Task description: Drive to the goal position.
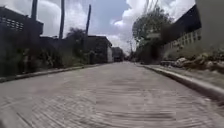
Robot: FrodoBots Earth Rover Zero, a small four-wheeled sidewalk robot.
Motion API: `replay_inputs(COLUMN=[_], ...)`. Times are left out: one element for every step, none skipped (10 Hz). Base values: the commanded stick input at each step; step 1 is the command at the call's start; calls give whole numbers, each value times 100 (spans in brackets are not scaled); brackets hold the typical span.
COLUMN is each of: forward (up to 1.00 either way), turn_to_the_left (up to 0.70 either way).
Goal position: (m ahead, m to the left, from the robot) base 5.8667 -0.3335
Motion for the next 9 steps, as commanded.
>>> replay_inputs(forward=[100,100,100,100,100,100,100,100,100], turn_to_the_left=[-40,-40,-40,-40,-33,-25,-16,-7,0])
